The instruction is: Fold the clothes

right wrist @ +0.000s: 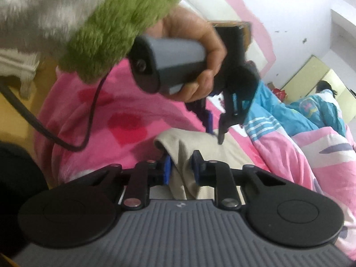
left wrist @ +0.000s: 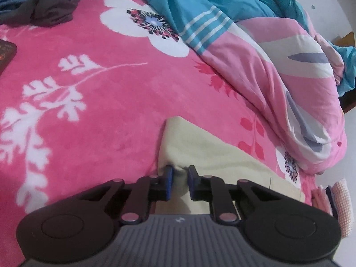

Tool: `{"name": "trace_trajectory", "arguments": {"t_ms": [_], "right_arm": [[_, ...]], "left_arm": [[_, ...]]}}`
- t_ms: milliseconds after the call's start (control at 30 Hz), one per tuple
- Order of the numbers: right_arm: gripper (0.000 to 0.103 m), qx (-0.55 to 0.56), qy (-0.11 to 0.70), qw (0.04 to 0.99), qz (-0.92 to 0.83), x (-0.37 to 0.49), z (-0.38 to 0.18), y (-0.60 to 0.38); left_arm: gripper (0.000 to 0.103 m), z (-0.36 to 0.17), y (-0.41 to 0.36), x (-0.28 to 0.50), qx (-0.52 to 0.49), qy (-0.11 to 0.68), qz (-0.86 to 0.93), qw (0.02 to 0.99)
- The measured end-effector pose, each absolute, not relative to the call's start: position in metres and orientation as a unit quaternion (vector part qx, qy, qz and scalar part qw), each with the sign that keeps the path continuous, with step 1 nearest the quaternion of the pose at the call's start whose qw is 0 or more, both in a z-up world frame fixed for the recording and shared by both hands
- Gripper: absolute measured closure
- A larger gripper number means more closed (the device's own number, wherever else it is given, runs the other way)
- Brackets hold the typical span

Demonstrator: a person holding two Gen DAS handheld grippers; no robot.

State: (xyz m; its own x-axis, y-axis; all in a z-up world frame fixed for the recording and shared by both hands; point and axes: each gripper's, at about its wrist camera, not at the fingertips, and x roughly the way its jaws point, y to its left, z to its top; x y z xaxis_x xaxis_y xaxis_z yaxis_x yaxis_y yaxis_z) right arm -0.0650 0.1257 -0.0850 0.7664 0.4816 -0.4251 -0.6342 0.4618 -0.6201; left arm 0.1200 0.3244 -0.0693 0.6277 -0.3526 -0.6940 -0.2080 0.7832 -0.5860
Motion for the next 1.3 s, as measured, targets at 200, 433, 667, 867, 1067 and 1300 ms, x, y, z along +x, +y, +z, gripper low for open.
{"name": "trace_trajectory", "arguments": {"t_ms": [200, 433, 667, 867, 1067, 1300], "right_arm": [[0.086, -0.373, 0.092, 0.861, 0.333, -0.062, -0.078, 0.117], [0.087, -0.331, 0.087, 0.878, 0.335, -0.07, -0.066, 0.105], [0.09, -0.229, 0.087, 0.91, 0.334, -0.065, -0.038, 0.071], [0.095, -0.065, 0.072, 0.946, 0.311, -0.064, 0.0, -0.002], [0.098, 0.103, 0.045, 0.961, 0.251, -0.069, 0.011, -0.104], [0.098, 0.263, 0.062, 0.944, 0.189, -0.069, -0.022, -0.214]], "left_arm": [[0.048, -0.063, 0.345, 0.113, -0.364, 0.41, -0.003, 0.836], [0.058, -0.07, 0.326, 0.137, -0.368, 0.428, -0.048, 0.824], [0.091, -0.05, 0.308, 0.136, -0.379, 0.4, -0.046, 0.833], [0.091, 0.024, 0.249, 0.137, -0.354, 0.349, -0.074, 0.864], [0.092, 0.083, 0.129, 0.158, -0.273, 0.351, -0.105, 0.89], [0.092, 0.071, -0.017, 0.185, -0.176, 0.397, -0.133, 0.891]]}}
